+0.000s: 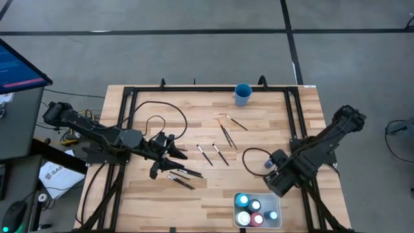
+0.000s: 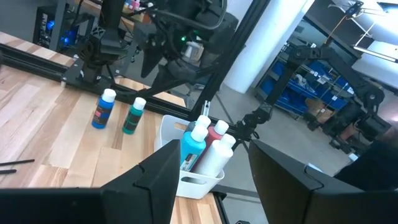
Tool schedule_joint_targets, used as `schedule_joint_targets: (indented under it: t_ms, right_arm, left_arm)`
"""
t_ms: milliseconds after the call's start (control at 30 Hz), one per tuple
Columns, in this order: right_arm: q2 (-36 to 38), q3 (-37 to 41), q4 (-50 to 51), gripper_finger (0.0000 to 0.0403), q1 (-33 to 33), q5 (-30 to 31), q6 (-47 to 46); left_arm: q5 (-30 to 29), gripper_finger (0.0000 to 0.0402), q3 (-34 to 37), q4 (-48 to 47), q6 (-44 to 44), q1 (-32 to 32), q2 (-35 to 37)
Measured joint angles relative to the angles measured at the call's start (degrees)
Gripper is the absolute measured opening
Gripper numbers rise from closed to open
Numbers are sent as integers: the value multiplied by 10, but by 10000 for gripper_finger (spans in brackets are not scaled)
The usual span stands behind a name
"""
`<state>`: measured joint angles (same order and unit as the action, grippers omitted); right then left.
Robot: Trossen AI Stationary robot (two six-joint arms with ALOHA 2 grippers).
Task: Pick & Place Paint Supplies
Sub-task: Put the small green paint bottle into the white bin
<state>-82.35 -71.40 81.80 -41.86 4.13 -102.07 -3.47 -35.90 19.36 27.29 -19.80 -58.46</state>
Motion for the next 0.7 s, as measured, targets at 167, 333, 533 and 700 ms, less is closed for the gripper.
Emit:
schedule_joint_targets:
  t_ms: [167, 333, 533, 700]
  right_arm:
    - [2, 41, -39, 244, 0, -8, 0]
    - [3, 84, -92, 244, 4, -20, 0]
    - [3, 112, -125, 244, 7, -25, 5]
    - [3, 132, -146, 244, 13, -25, 8]
  left_arm:
    - [-7, 182, 0, 0, 0, 0, 0]
    - [-7, 182, 0, 0, 0, 0, 0]
    - [-8, 182, 0, 0, 0, 0, 0]
    - [-8, 182, 0, 0, 0, 0, 0]
